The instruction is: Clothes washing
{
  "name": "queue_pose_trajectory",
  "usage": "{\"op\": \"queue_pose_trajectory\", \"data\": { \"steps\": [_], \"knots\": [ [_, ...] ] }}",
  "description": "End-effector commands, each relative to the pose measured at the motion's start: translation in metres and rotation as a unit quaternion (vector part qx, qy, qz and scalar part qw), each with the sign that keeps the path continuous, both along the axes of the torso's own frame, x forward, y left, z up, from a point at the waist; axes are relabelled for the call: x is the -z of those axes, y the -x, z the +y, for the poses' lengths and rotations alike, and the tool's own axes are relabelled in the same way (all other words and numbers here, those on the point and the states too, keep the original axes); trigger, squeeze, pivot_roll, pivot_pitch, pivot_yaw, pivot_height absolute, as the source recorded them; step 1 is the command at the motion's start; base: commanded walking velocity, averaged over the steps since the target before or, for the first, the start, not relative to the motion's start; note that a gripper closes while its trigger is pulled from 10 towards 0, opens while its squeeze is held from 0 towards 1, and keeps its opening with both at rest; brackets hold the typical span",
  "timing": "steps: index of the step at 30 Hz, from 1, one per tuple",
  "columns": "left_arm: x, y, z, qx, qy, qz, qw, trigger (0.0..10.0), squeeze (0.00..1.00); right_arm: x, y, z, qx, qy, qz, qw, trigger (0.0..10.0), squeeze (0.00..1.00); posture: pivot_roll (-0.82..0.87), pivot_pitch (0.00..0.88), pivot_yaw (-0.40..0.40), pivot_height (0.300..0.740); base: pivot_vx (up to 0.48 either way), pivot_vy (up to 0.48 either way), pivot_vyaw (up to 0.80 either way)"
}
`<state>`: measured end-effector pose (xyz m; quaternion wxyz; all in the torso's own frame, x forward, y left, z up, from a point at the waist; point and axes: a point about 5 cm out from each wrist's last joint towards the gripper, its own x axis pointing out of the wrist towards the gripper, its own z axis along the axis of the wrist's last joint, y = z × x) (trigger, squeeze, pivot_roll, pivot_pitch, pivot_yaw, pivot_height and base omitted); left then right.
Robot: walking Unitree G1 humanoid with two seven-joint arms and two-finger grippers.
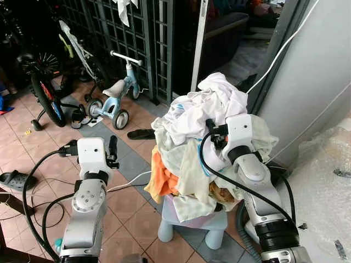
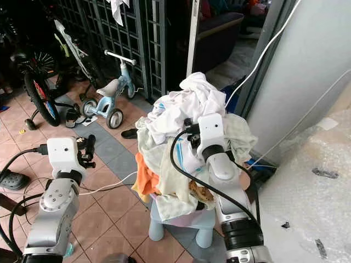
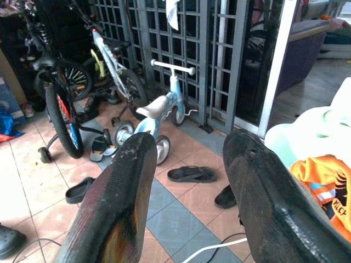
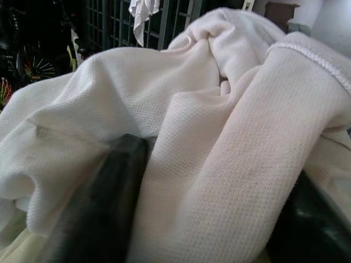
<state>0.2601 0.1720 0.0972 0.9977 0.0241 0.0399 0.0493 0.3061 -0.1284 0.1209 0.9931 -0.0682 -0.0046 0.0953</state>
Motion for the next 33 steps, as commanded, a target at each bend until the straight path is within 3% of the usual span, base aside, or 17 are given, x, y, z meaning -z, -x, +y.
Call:
{"op": "queue_pose_trajectory", "data": {
  "steps": [1, 8, 14, 27, 32, 33],
  "knots": [
    [-0.001, -0.002, -0.001, 0.004, -0.002, 0.002, 1.0, 10.0, 0.0, -0.001, 0.001, -0.002, 0.006, -0.019, 0.002, 1.0, 0.0, 0.0, -0.03, 0.0, -0.001, 0.74, 0.0, 0.0, 0.0],
    [-0.001, -0.002, -0.002, 0.007, -0.002, 0.001, 1.0, 10.0, 0.0, -0.008, 0.001, -0.001, 0.002, -0.021, -0.022, 1.0, 0.0, 0.0, -0.03, 0.0, -0.003, 0.74, 0.0, 0.0, 0.0],
    [0.0, -0.002, -0.002, 0.006, -0.002, 0.001, 1.0, 10.0, 0.0, -0.035, 0.001, -0.001, -0.01, -0.003, -0.109, 0.994, 0.0, 0.0, -0.03, 0.0, -0.005, 0.74, 0.0, 0.0, 0.0],
    [0.0, -0.003, -0.003, 0.009, -0.004, 0.0, 1.0, 10.0, 0.0, -0.056, -0.001, 0.001, -0.022, -0.004, -0.151, 0.988, 0.0, 0.0, -0.04, 0.0, -0.006, 0.74, 0.0, 0.0, 0.0],
    [0.0, -0.003, -0.003, 0.008, -0.004, -0.001, 1.0, 10.0, 0.0, -0.076, -0.003, 0.005, -0.037, 0.02, -0.198, 0.979, 0.0, 0.0, -0.04, 0.0, -0.006, 0.74, 0.0, 0.0, 0.0],
    [0.0, -0.003, -0.003, 0.006, -0.004, -0.001, 1.0, 10.0, 0.0, -0.09, -0.004, 0.003, -0.031, 0.031, -0.227, 0.973, 0.0, 0.0, -0.04, 0.0, -0.006, 0.74, 0.0, 0.0, 0.0]
  ]
}}
